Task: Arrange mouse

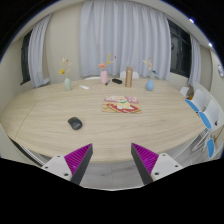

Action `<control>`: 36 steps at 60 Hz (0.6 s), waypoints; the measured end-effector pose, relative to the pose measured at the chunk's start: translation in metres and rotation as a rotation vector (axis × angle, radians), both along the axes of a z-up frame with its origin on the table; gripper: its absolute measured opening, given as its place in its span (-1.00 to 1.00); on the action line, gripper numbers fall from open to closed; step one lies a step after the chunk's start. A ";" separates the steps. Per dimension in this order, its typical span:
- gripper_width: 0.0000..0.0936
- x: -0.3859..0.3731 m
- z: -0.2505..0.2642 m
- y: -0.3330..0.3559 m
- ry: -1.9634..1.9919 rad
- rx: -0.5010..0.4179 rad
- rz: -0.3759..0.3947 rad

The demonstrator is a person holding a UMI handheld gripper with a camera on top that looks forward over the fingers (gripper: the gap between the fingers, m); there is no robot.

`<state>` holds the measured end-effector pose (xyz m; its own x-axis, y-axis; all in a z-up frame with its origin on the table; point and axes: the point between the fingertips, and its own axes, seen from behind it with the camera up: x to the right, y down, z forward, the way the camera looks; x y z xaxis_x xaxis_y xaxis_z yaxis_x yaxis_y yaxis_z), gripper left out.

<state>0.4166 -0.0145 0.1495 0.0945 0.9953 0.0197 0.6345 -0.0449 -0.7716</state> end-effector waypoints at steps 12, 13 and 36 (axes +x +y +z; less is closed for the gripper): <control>0.84 -0.004 -0.013 -0.041 -0.002 -0.013 0.050; 0.85 -0.004 -0.014 -0.045 -0.002 -0.014 0.056; 0.83 -0.035 -0.038 -0.160 0.019 -0.040 0.193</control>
